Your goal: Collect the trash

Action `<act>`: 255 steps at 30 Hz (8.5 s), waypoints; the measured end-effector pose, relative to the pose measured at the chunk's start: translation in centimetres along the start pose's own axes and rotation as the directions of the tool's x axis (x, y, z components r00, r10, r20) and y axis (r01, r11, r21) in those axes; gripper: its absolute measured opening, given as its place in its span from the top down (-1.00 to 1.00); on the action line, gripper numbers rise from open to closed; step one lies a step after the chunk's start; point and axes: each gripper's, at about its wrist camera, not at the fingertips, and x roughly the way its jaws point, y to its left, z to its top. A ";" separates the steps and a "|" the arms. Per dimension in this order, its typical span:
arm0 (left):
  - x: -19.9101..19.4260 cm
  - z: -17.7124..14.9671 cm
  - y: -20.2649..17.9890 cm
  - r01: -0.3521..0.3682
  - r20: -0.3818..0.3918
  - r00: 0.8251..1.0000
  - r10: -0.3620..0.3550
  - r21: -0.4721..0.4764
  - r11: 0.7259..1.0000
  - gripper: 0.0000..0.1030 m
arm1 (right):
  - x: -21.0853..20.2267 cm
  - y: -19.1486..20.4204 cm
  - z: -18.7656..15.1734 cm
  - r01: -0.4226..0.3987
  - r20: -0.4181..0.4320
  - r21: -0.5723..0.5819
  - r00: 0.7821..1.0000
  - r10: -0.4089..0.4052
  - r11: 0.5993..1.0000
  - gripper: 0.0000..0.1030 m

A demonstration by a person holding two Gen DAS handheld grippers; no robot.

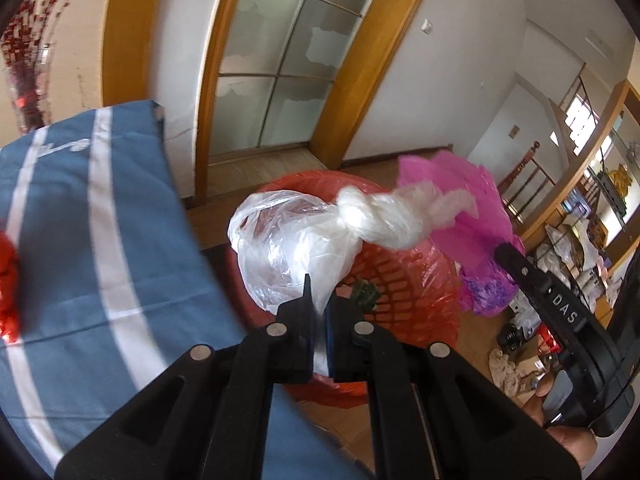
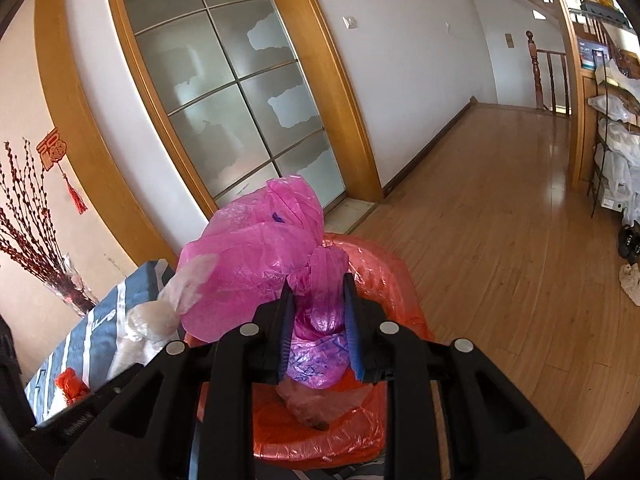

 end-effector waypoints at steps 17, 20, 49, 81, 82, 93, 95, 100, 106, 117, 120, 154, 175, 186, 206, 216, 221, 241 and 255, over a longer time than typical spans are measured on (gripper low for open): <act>-1.1 -1.0 2.9 -0.090 0.002 0.996 0.090 -0.014 0.996 0.06 | -0.3 0.6 -0.7 0.011 -0.025 -0.073 1.000 -0.013 0.997 0.09; -2.4 -1.3 4.2 -0.113 0.013 0.993 0.114 -0.047 0.992 0.05 | -0.6 1.1 -0.7 0.000 -0.021 -0.089 1.000 -0.002 0.996 0.09; -17.2 -7.1 29.7 -0.647 -0.044 0.745 0.666 -0.292 0.704 -0.39 | -3.5 12.2 -5.9 -0.243 -0.141 -0.281 0.967 0.210 0.928 0.01; -16.5 -7.9 31.4 -0.615 -0.084 0.772 0.630 -0.347 0.708 -0.40 | -3.3 20.8 -11.6 -0.435 -0.320 -0.359 0.889 0.329 0.826 -0.04; -16.5 -7.9 31.4 -0.617 -0.083 0.770 0.633 -0.350 0.705 -0.34 | -3.2 21.0 -11.6 -0.441 -0.325 -0.355 0.885 0.333 0.825 -0.04; -18.8 -9.1 32.8 -0.576 -0.048 0.770 0.636 -0.482 0.661 0.49 | -1.0 25.7 -13.1 -0.537 -0.442 -0.346 0.816 0.372 0.769 -0.04; -18.9 -9.2 32.9 -0.571 -0.045 0.771 0.635 -0.491 0.658 0.52 | -0.9 26.9 -13.5 -0.548 -0.453 -0.368 0.811 0.370 0.751 -0.04; -19.2 -9.4 33.2 -0.556 -0.036 0.776 0.630 -0.512 0.655 0.58 | 0.6 29.9 -14.5 -0.580 -0.509 -0.364 0.779 0.365 0.729 -0.04; -19.1 -9.4 33.1 -0.573 -0.045 0.766 0.641 -0.498 0.651 0.58 | 2.6 32.8 -15.8 -0.556 -0.509 -0.410 0.797 0.325 0.723 -0.05; -18.9 -9.3 33.1 -0.581 -0.050 0.763 0.644 -0.491 0.649 0.58 | 4.7 34.3 -17.4 -0.534 -0.525 -0.445 0.806 0.274 0.719 0.07; -18.8 -9.3 33.1 -0.584 -0.052 0.761 0.646 -0.488 0.648 0.58 | 4.6 34.2 -17.6 -0.536 -0.520 -0.446 0.807 0.280 0.717 0.22; -17.8 -7.3 25.3 -0.591 0.063 0.768 0.637 -0.313 0.744 0.62 | -1.2 23.0 -10.8 -0.516 -0.409 -0.307 0.830 0.379 0.800 0.68; -16.6 -5.1 14.8 -0.457 0.189 0.855 0.482 -0.162 0.875 0.63 | -4.3 15.8 -6.9 -0.457 -0.291 -0.224 0.874 0.388 0.861 0.68; -13.4 -3.8 8.6 -0.306 0.189 0.929 0.318 -0.089 0.948 0.63 | -4.7 9.6 -4.2 -0.351 -0.192 -0.162 0.928 0.319 0.922 0.68; -5.8 -0.9 0.7 -0.160 0.144 0.977 0.154 0.027 0.987 0.63 | -1.9 2.4 -0.5 -0.237 -0.110 -0.046 0.967 0.231 0.970 0.68; -1.3 -0.2 -0.2 -0.092 0.079 0.993 0.091 0.016 0.996 0.46 | 0.3 0.6 0.5 -0.228 -0.127 0.014 0.965 0.228 0.974 0.40; -0.4 -0.5 0.5 -0.101 0.063 0.993 0.101 0.003 0.995 0.18 | 0.0 -0.1 0.4 -0.214 -0.130 0.021 0.968 0.215 0.977 0.27; -14.3 -6.5 2.7 -0.247 0.279 0.930 0.241 -0.013 0.969 -0.69 | -10.1 3.4 -2.6 -0.209 -0.150 -0.135 0.971 0.189 0.968 -0.74; -23.2 -13.9 2.5 -0.417 0.387 0.825 0.412 -0.074 0.906 -0.92 | -17.1 6.7 -7.7 -0.115 -0.035 -0.369 0.993 0.110 0.922 -0.84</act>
